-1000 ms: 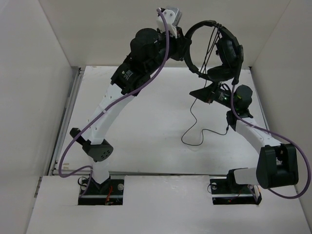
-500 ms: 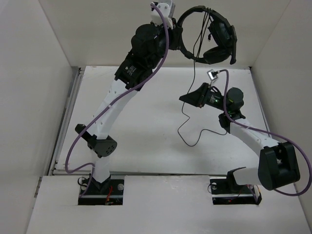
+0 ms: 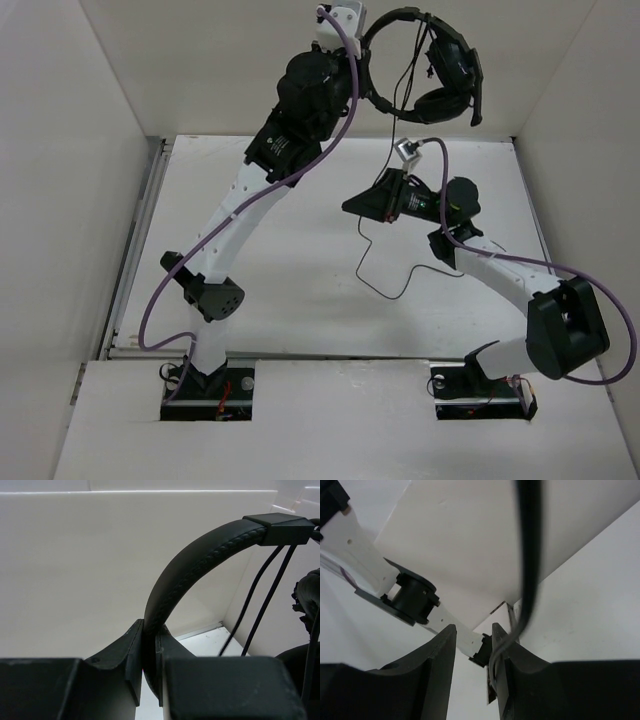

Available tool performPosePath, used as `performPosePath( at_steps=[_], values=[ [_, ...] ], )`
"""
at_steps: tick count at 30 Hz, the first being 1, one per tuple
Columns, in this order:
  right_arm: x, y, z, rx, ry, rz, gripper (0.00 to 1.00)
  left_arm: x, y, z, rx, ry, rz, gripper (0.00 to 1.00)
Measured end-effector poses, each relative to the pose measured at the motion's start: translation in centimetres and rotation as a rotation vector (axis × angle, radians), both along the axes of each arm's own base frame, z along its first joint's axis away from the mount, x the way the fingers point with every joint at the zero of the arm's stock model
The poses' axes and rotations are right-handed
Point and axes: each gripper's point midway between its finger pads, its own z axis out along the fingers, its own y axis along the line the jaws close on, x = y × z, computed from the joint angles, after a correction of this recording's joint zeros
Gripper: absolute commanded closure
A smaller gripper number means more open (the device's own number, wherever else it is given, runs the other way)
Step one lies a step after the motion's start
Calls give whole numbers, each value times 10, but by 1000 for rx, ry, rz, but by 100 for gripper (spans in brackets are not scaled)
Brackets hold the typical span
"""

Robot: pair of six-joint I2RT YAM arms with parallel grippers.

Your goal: Wrap the headphones

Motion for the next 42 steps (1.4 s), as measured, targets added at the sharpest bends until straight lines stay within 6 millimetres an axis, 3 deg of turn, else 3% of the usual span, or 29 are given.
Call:
performPosePath(
  at_steps=[5,11,18,21,26,32,39,42],
  values=[
    [-17,12,-8,-14,11,63,60,14,24,6,0,-25,98,100],
    [-18,12,-9,-17,11,67,60,37,55,6,0,-35,215,99],
    [-22,13,-10,-21,9,84,62,68,77,-13,21,-10,317,99],
    [-27,15,-9,-29,2,110,71,79,87,-22,35,4,356,99],
    [-44,23,1,-54,-68,197,99,95,104,-40,61,30,420,99],
    [-50,25,13,-134,-142,255,100,110,104,-96,151,115,460,99],
    [-14,-10,32,-277,-261,111,99,104,72,-202,338,260,408,99],
    [6,-35,31,-374,-311,13,98,94,60,-228,387,293,374,99]
  ],
)
